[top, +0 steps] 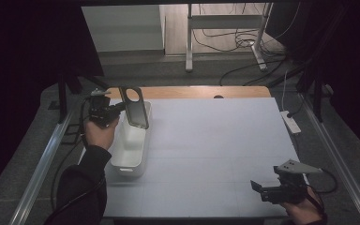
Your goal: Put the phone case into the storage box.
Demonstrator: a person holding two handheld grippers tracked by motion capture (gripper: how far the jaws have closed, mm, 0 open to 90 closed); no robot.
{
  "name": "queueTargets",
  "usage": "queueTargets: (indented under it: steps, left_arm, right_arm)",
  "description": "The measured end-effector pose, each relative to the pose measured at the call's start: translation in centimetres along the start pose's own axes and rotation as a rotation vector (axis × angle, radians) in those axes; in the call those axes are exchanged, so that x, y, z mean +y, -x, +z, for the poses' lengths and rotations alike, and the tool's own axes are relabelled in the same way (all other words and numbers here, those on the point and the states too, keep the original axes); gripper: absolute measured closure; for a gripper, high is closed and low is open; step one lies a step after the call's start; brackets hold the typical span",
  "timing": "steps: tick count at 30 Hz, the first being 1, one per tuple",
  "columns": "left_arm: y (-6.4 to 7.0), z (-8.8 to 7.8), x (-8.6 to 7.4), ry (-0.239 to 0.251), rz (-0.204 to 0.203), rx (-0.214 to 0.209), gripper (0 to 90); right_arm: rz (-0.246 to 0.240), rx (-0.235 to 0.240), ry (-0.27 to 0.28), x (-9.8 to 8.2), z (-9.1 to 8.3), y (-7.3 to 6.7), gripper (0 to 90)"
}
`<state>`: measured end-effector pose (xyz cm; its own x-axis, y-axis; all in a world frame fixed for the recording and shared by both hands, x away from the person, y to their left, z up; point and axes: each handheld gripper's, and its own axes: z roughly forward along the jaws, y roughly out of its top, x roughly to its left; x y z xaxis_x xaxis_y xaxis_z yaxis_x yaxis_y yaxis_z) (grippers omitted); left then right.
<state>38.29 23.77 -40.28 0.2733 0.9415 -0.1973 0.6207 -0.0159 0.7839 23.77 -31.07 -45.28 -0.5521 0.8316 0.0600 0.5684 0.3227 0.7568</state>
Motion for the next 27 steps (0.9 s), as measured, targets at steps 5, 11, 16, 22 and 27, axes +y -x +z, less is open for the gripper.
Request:
queueTargets:
  steps: [5, 11, 16, 22, 27]
  left_arm:
    - [-0.2, 0.2, 0.2, 0.004, -0.004, 0.012, 89.4]
    - [-0.7, 0.5, 0.4, 0.004, -0.01, 0.035, 89.4]
    - [-1.2, 0.8, 0.4, 0.004, -0.02, 0.049, 89.4]
    - [-1.5, 1.3, 0.2, 0.001, -0.031, 0.056, 89.4]
    - [-1.4, 2.0, 0.3, -0.001, -0.032, 0.058, 89.4]
  right_arm:
    - [0.001, -0.003, 0.005, 0.0, -0.1, 0.0, 0.0]
    - [0.0, -0.001, 0.004, 0.0, 0.0, 0.0, 0.0]
    - [0.001, 0.0, 0.003, 0.0, 0.0, 0.0, 0.0]
    - [0.001, 0.001, 0.001, 0.0, 0.0, 0.0, 0.0]
    - [0.005, -0.001, 0.0, 0.0, 0.0, 0.1, 0.0]
